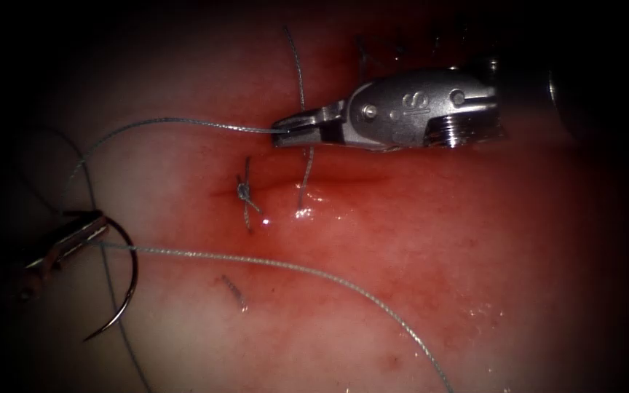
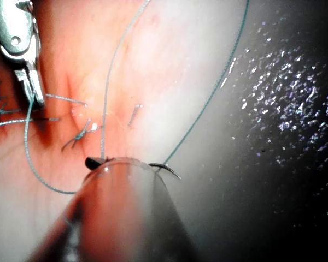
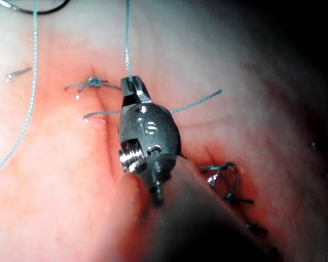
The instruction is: Wound Closure
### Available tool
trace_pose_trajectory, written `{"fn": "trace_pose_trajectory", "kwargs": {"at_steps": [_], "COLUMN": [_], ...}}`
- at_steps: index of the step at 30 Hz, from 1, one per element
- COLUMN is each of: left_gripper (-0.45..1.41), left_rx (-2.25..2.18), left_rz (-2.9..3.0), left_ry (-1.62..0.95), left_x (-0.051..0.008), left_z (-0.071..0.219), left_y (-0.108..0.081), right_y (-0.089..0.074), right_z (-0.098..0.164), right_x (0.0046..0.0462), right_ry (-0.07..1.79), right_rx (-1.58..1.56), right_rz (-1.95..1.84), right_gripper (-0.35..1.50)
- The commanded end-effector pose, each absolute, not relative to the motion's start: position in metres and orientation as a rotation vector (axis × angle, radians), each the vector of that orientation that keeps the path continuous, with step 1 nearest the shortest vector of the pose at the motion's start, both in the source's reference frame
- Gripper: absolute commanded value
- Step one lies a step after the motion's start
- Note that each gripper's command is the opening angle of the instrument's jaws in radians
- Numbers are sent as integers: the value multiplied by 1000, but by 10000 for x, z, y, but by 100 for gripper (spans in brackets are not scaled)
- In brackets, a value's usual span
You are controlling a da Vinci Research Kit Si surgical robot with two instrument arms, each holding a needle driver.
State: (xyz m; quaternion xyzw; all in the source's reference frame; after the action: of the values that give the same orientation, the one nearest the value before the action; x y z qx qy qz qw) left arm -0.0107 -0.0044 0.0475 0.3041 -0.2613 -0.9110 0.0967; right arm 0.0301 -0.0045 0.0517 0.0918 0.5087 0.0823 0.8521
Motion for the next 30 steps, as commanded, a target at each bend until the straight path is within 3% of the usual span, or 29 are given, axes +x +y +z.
{"fn": "trace_pose_trajectory", "kwargs": {"at_steps": [1, 8, 10, 11, 12, 14, 17, 21, 26, 28, 29, 30], "left_gripper": [-45, -45, -45, -45, -45, -45, -45, -45, -45, -45, -45, -45], "left_rx": [903, 869, 864, 862, 859, 864, 862, 862, 861, 858, 862, 871], "left_rz": [-2695, -2675, -2661, -2653, -2649, -2644, -2564, -2510, -2469, -2464, -2467, -2469], "left_ry": [-774, -724, -697, -684, -677, -663, -648, -640, -633, -628, -632, -638], "left_x": [-113, -116, -119, -121, -123, -125, -125, -124, -125, -126, -127, -128], "left_z": [482, 506, 517, 523, 528, 535, 539, 535, 523, 518, 515, 512], "left_y": [-45, -51, -54, -55, -56, -56, -52, -46, -41, -38, -36, -34], "right_y": [-45, -48, -50, -50, -50, -47, -33, -14, -2, -1, -4, -8], "right_z": [521, 518, 516, 515, 514, 510, 501, 495, 504, 513, 517, 524], "right_x": [306, 292, 290, 290, 290, 290, 288, 285, 287, 290, 291, 292], "right_ry": [1074, 1096, 1111, 1119, 1130, 1171, 1259, 1290, 1329, 1339, 1337, 1336], "right_rx": [199, 262, 289, 303, 320, 350, 355, 284, 196, 142, 120, 92], "right_rz": [176, 187, 182, 179, 181, 190, 225, 306, 383, 387, 398, 393], "right_gripper": [-35, -33, 24, 27, 42, 98, 125, 137, 110, 59, 21, -35]}}
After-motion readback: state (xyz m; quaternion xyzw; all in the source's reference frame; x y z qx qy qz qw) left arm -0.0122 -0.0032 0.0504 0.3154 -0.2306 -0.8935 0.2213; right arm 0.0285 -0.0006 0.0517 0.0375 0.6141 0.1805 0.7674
